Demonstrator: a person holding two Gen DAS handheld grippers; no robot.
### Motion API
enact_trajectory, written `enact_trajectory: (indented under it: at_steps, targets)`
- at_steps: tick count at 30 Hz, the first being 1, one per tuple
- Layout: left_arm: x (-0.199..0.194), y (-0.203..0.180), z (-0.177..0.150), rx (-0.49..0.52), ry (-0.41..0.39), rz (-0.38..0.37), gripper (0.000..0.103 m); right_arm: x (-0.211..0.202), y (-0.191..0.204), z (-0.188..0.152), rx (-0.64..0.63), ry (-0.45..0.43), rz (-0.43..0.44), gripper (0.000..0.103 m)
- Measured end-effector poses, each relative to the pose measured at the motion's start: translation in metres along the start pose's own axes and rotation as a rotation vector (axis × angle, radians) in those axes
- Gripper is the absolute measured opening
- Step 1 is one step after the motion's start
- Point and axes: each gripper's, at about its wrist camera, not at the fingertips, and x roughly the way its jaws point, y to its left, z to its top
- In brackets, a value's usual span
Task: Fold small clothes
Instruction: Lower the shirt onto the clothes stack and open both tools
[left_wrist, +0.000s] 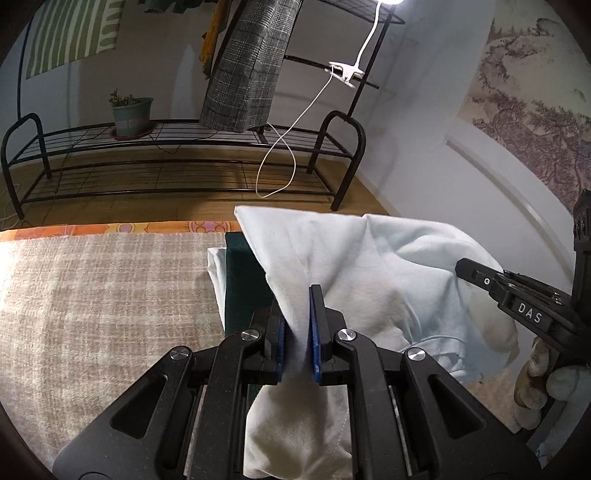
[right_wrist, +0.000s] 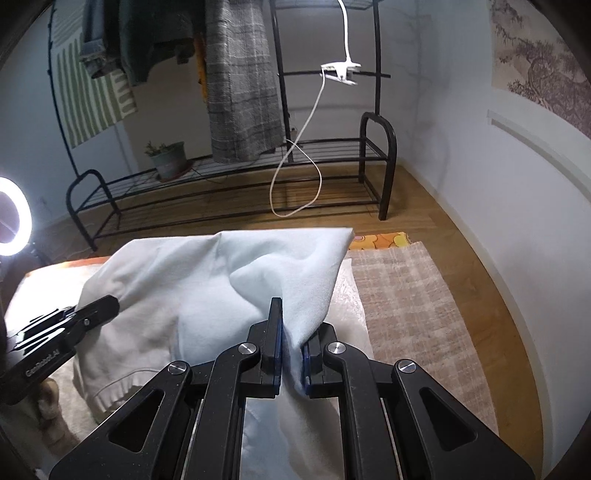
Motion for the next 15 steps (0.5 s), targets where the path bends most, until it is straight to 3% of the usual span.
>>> enact_trajectory:
  at_steps: [8,15]
  targets:
    - [0.006,0.002,-0.001,-0.012,0.029,0.02,0.01,0.016,-0.006,-0.002,-0.007,0.033,-0.022,0.01]
    - [-0.014,0.005,-0.001,-0.001,0.007,0.038,0.01,0.001,-0.014,0.0,0.036,0.017,-0.045,0.01]
